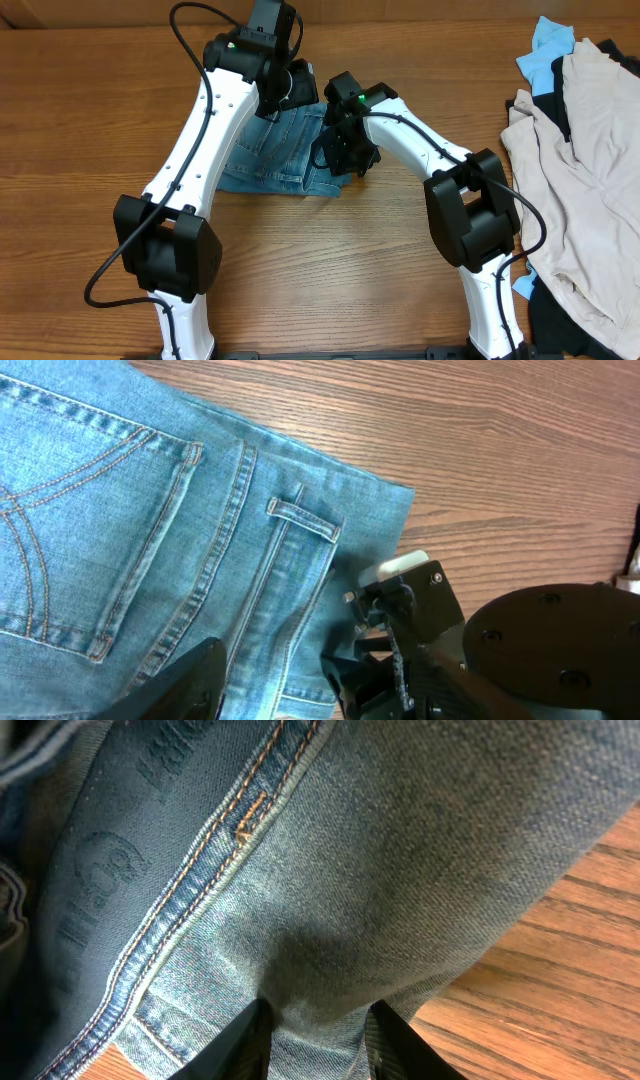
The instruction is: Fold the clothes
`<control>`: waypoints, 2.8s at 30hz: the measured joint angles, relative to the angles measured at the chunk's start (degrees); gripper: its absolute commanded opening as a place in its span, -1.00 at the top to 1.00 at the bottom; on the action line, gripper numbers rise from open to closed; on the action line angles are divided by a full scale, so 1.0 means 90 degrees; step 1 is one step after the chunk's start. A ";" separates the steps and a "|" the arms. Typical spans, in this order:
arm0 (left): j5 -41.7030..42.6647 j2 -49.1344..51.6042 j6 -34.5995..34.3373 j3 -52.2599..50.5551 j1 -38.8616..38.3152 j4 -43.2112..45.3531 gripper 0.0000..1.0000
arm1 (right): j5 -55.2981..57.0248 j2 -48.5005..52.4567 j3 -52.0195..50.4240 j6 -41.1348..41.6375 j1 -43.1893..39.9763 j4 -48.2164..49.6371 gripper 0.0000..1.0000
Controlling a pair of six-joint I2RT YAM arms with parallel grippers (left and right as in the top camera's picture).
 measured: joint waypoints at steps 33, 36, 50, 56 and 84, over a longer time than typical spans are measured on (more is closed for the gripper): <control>-0.0721 0.0000 0.2004 -0.1049 -0.0634 -0.0663 -0.61 | -0.1464 0.0058 0.0012 0.0355 -0.1243 -0.0308 0.23; -0.0719 0.0000 0.2101 -0.1248 -0.0709 -0.0527 -0.82 | -0.1525 0.0058 0.0012 0.0352 -0.1224 -0.0313 0.23; -0.1226 0.0005 0.3104 -0.3038 -0.0709 0.1156 -0.73 | -0.1603 0.0058 0.0012 0.0350 -0.1207 -0.0318 0.24; -0.1241 0.0005 0.3150 -0.3276 -0.0714 0.1401 -0.77 | -0.1603 0.0058 0.0012 0.0347 -0.1207 -0.0321 0.24; -0.1452 0.0668 0.2739 -0.2504 -0.1042 0.1921 -0.64 | -0.1600 0.0058 0.0012 0.0338 -0.1207 -0.0318 0.23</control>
